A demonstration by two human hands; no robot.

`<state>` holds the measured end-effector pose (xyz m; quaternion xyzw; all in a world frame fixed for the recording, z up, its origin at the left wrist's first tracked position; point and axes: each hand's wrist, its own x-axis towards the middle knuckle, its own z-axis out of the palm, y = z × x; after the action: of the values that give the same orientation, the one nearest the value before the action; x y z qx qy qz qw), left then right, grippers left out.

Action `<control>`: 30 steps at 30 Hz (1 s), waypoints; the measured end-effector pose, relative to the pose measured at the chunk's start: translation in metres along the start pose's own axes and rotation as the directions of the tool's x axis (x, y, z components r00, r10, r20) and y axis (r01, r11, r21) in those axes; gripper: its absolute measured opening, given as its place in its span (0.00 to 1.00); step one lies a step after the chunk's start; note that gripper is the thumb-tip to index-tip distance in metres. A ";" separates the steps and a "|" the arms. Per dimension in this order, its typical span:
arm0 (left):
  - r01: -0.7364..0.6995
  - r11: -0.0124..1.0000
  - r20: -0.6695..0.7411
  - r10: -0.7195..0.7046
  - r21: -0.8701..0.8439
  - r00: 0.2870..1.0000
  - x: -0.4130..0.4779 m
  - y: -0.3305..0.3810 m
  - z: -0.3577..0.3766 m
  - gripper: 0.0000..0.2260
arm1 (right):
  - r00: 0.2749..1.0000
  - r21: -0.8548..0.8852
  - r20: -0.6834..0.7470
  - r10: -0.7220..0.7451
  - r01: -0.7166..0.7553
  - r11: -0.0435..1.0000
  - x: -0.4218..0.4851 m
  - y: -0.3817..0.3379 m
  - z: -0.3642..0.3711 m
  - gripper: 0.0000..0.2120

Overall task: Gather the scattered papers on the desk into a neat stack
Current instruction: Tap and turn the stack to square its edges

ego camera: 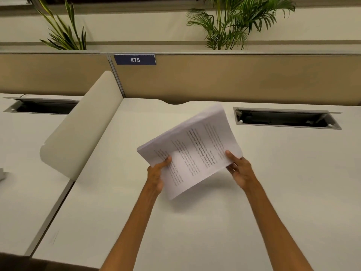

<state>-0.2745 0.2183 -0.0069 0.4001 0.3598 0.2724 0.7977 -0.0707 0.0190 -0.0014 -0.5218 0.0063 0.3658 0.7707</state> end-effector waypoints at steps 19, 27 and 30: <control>-0.214 0.926 0.383 0.084 0.311 0.920 -0.002 0.043 0.009 0.19 | 0.971 -0.369 0.106 -0.214 0.238 0.899 -0.014 -0.004 0.045 0.09; -0.315 0.872 0.289 0.213 0.374 0.933 -0.005 0.030 0.031 0.25 | 0.958 -0.378 0.103 -0.266 0.286 0.881 -0.021 -0.007 0.041 0.07; -0.369 0.844 0.228 0.300 0.389 0.926 -0.005 0.023 0.041 0.18 | 0.944 -0.395 0.116 -0.308 0.329 0.858 -0.023 -0.006 0.047 0.08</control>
<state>-0.2479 0.2088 0.0309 0.6411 0.2706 0.2900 0.6571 -0.1014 0.0430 0.0341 -0.6559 -0.1755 0.2393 0.6940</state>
